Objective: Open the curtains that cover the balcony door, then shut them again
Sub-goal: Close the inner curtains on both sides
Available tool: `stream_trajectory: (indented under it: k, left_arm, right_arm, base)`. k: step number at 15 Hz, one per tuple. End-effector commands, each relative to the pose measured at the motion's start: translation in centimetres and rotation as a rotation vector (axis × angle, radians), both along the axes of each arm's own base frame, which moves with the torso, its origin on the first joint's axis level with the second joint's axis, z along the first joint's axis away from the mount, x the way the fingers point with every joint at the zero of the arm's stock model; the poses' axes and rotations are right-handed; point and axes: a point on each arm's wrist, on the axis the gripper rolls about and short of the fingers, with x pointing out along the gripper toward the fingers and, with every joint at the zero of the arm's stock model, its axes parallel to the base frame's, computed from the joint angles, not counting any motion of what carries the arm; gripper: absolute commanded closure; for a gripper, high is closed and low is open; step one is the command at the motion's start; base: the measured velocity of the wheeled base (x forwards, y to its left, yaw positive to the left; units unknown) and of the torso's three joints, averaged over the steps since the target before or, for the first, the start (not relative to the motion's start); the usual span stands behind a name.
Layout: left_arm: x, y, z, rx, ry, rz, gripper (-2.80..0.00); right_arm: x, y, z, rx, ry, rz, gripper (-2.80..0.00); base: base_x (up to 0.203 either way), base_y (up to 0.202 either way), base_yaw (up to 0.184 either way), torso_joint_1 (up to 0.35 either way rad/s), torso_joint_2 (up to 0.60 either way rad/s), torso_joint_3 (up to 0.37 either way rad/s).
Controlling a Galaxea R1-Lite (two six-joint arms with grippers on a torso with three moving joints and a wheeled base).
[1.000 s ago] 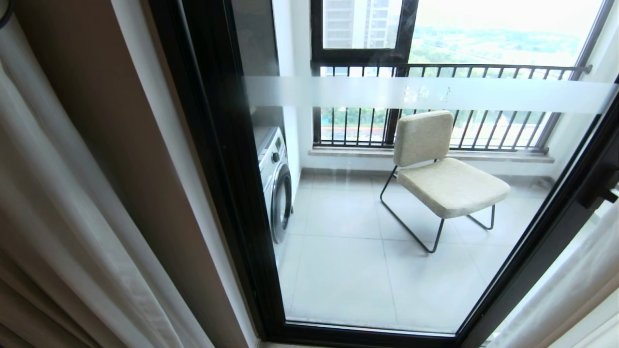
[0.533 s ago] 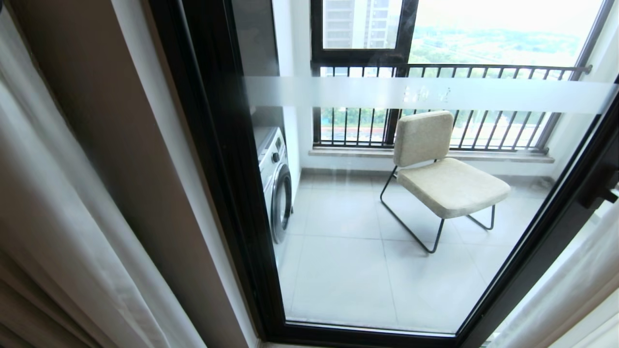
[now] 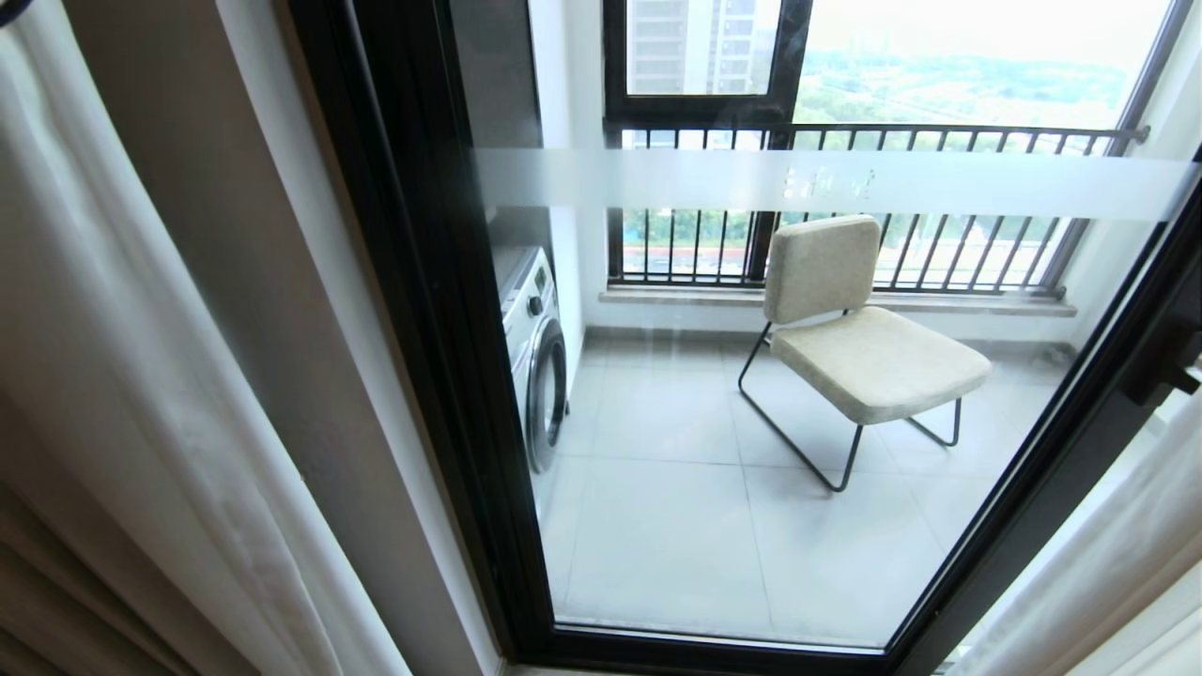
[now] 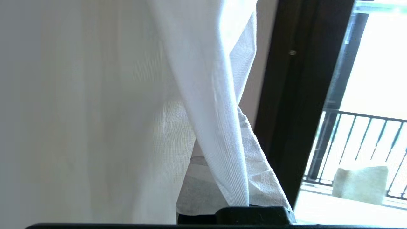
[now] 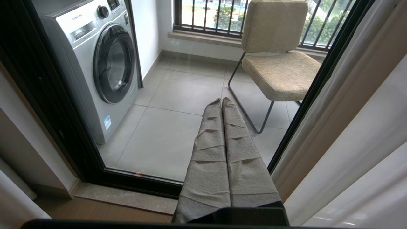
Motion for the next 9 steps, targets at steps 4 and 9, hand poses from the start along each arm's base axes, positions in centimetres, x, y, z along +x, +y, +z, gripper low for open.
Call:
stream_trajectory:
  k: [4,9]
  left_arm:
    - [-0.6,-3.4,0.0,0.001,-0.004,-0.136,0.0]
    - [-0.5,-4.7,-0.1,0.007,-0.001,-0.199,0.0]
  right_arm:
    - [0.0,0.0,0.0,-0.001,-0.001,0.002,0.0]
    - [0.0,0.0,0.0,-0.001,-0.001,0.002,0.0]
  base:
    - [0.0,0.0,0.0,0.0,0.0,0.0]
    - [0.0,0.0,0.0,0.0,0.0,0.0]
